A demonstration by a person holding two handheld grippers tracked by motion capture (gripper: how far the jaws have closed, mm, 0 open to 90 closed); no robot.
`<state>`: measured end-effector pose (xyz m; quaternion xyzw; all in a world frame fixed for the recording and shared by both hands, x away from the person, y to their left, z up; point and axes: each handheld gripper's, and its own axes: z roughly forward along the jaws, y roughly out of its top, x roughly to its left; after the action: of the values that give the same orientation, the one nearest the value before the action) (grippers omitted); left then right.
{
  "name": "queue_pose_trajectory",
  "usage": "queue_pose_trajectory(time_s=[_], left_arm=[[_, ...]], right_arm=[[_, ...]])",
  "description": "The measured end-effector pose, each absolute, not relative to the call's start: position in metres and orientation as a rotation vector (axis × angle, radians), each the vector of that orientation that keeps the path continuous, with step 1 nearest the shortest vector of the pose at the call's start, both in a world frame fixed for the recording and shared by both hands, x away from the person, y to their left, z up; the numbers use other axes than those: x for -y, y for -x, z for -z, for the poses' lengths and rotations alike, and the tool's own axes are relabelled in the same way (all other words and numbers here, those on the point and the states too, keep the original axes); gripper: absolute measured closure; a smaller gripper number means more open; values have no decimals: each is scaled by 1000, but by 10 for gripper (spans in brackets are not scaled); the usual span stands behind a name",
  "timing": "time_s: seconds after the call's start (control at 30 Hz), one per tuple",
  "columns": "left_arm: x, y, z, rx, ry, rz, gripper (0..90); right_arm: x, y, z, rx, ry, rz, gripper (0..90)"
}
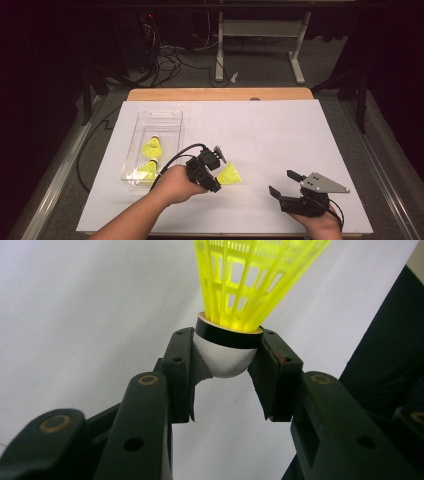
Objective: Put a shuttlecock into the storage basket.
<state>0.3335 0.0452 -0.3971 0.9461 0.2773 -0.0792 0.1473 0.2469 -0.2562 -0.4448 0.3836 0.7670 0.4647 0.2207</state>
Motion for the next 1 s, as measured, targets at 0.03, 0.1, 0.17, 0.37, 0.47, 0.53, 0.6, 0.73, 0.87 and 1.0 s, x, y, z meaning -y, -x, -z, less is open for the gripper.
queue_pose_trajectory(time_s=[0.03, 0.1, 0.17, 0.37, 0.47, 0.53, 0.6, 0.73, 0.87, 1.0], left_arm=[[-46, -334, 397, -805, -2715, 226, 638], [-46, -335, 397, -810, -2718, 223, 638], [-47, -335, 398, -813, -2721, 214, 639], [-44, -336, 400, -810, -2736, 221, 641], [-43, -336, 400, -807, -2733, 238, 641], [-43, -337, 397, -818, -2727, 240, 640], [-44, -337, 394, -828, -2721, 236, 640], [-46, -340, 386, -852, -2721, 247, 640], [-53, -344, 376, -891, -2713, 234, 640], [-62, -349, 364, -949, -2714, 222, 640]], right_arm=[[257, -247, 448, -2107, -1073, -1271, 159], [258, -247, 452, -2078, -1095, -1234, 85], [257, -248, 453, -2034, -1129, -1194, 0], [262, -246, 454, -2008, -1133, -1187, 0], [265, -245, 454, -2009, -1135, -1189, 0], [268, -245, 454, -2002, -1143, -1198, 1], [269, -245, 454, -2005, -1143, -1199, 1], [269, -246, 454, -2002, -1147, -1204, 2], [269, -246, 455, -2010, -1145, -1211, 18], [272, -246, 455, -2008, -1159, -1221, 24]])
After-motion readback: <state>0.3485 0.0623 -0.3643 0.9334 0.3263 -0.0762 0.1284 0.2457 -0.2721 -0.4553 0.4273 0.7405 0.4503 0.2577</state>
